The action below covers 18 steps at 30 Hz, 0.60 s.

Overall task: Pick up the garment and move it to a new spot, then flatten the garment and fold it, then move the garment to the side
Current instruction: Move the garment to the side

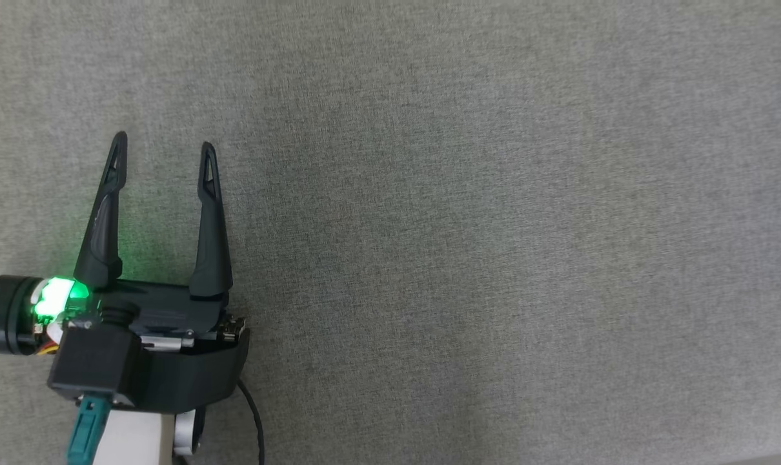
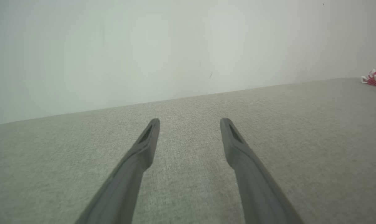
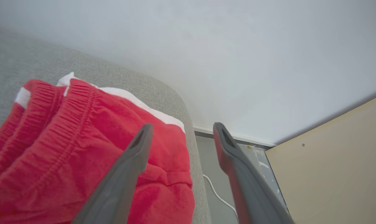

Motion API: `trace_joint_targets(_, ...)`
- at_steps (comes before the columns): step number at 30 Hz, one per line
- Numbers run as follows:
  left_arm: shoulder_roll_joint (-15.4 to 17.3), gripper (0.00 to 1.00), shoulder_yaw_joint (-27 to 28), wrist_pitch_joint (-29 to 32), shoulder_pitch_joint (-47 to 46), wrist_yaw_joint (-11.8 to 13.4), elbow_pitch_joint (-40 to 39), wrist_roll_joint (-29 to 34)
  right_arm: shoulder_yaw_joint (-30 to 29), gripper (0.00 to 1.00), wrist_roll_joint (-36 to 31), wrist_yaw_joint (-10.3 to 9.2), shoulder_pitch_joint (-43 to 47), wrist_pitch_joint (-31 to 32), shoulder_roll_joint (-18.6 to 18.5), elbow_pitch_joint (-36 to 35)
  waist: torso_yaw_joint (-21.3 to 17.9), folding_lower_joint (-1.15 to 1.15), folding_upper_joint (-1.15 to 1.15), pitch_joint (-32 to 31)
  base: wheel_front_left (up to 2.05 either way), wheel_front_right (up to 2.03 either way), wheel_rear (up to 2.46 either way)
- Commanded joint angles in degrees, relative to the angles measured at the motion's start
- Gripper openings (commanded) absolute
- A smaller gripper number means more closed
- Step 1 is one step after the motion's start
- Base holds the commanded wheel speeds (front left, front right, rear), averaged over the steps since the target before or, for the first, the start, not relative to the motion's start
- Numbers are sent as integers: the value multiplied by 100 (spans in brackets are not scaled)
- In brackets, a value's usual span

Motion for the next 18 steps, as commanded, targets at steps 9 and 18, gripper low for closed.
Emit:
trace_joint_targets(9,-2,100,152,-11,498,125,367,-220,-116,100,-63,-16,232,-536,729,-224,109,0,0,-1065,0,0,0)
trace_joint_targets(18,-70,100,441,-11,1313,130,745,-490,-654,100,-113,-16,1319,-764,1816,-466,401,0,0,-2336,0,0,0)
